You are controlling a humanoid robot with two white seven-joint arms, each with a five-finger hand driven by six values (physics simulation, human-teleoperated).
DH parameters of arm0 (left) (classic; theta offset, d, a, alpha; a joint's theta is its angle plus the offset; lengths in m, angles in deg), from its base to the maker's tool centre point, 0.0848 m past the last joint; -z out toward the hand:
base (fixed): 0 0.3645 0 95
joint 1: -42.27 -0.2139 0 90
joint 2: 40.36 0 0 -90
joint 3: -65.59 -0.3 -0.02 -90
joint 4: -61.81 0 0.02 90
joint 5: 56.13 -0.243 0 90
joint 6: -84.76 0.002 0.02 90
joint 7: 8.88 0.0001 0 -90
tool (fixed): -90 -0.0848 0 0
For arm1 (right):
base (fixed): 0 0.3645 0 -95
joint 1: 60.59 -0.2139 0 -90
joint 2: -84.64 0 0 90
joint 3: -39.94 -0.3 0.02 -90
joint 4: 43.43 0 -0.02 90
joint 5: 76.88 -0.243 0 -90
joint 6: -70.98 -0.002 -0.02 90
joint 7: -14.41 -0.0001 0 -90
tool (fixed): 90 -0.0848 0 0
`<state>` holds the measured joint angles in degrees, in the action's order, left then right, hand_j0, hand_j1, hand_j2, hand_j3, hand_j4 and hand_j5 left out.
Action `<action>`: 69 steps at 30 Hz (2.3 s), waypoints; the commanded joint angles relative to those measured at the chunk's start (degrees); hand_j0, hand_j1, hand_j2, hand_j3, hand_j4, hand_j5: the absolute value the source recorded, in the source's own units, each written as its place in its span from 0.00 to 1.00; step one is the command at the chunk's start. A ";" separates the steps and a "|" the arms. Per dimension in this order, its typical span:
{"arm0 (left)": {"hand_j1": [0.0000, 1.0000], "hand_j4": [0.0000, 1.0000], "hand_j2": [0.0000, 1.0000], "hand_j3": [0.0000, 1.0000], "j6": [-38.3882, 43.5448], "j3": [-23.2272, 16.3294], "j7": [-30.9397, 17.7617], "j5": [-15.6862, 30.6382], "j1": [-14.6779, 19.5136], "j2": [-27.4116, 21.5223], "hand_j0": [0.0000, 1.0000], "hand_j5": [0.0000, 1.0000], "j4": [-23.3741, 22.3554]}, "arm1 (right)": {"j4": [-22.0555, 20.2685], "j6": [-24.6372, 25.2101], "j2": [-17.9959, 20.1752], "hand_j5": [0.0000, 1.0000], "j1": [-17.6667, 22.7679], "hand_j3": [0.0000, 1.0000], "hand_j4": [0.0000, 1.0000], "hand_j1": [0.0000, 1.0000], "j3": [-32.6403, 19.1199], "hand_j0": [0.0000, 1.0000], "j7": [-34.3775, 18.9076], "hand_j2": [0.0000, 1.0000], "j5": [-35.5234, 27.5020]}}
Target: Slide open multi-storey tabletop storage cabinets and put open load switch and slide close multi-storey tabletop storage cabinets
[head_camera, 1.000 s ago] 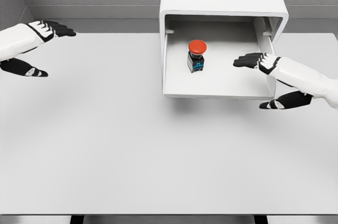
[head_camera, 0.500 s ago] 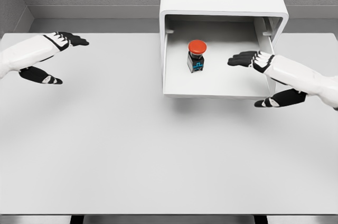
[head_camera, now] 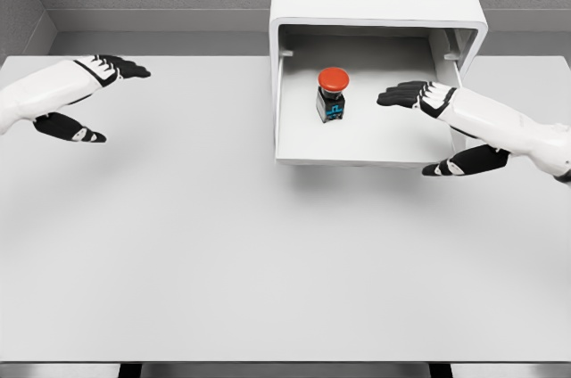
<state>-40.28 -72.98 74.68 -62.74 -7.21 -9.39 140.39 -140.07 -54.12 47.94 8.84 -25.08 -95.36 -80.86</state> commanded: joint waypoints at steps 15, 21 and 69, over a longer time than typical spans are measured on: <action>1.00 1.00 1.00 1.00 0.04 0.05 -2.52 0.47 -0.09 -0.03 1.00 1.00 -0.10 | 1.99 0.10 -2.15 1.00 -1.84 1.00 1.00 1.00 1.21 1.00 -0.01 1.00 0.38; 1.00 1.00 1.00 1.00 0.04 0.05 -2.61 0.47 -0.09 -0.12 1.00 1.00 -0.10 | 2.60 0.10 -2.32 1.00 -2.37 1.00 1.00 1.00 1.30 1.00 -0.10 1.00 0.38; 1.00 1.00 1.00 1.00 0.04 0.05 -2.87 0.56 -0.09 -0.29 1.00 1.00 -0.10 | 17.11 0.10 -11.46 1.00 -12.92 1.00 1.00 1.00 5.08 1.00 -6.17 1.00 0.47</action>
<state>-40.29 -73.00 71.80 -62.58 -7.30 -9.62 140.29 -123.43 -54.14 36.60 -4.26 -20.01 -101.36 -79.98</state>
